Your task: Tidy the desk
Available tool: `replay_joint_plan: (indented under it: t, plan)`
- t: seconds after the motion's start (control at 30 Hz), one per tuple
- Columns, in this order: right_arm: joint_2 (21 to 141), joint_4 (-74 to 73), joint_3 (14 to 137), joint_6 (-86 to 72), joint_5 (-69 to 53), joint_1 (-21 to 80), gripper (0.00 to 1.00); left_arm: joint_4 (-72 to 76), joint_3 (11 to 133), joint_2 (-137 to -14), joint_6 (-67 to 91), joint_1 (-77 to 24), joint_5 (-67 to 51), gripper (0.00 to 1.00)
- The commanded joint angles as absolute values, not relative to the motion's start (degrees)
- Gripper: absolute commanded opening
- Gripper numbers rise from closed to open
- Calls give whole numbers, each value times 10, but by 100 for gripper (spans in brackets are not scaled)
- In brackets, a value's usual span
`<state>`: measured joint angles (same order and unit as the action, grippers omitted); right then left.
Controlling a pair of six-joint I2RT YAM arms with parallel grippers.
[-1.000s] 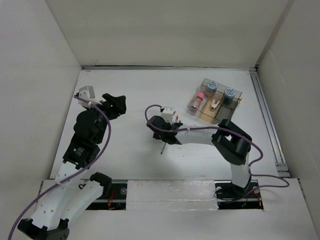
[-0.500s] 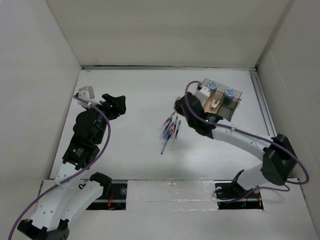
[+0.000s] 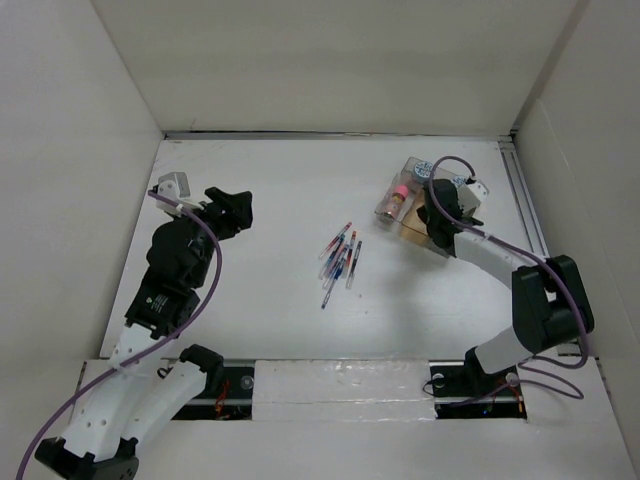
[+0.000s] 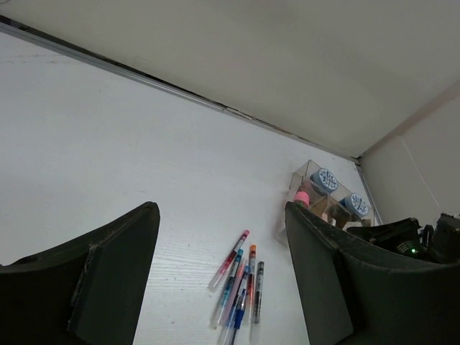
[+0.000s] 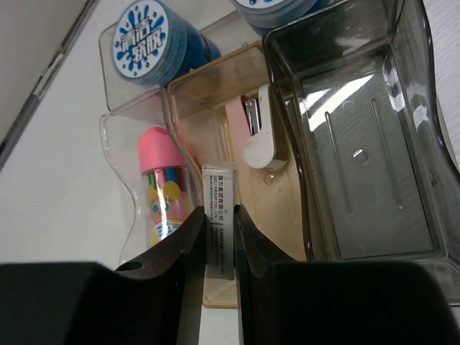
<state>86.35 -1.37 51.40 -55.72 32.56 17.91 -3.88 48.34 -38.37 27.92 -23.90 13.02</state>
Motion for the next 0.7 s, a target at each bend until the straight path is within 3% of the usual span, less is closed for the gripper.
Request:
replay_joint_plan:
  t: [0.0,0.17,0.23,0.3,0.33,0.4,0.43,0.53,0.6,0.67]
  plan:
    - [878,14,537,-560,301,174,23,-14,486,-378,272,-236,128,66]
    - [872,26,516,-563,294,169,56,-18,489,-388,271,-236,123,67]
    - [860,30,512,-558,290,169,64,-14,485,-384,271,-236,124,67]
    - [837,19,516,-548,290,174,65,-9,484,-386,271,-236,126,67]
    - [824,24,513,-543,291,191,59,-13,488,-389,270,-236,126,67]
    - [803,32,504,-524,284,218,39,-17,488,-391,270,-236,127,67]
    - [786,33,498,-520,280,233,21,-13,487,-389,271,-236,127,67]
    - [783,18,485,-527,228,289,1,-8,485,-389,270,-236,128,67]
    - [796,18,467,-539,209,332,1,-17,490,-398,269,-236,127,67]
    - [828,14,461,-548,215,352,10,-11,487,-395,270,-236,125,66]
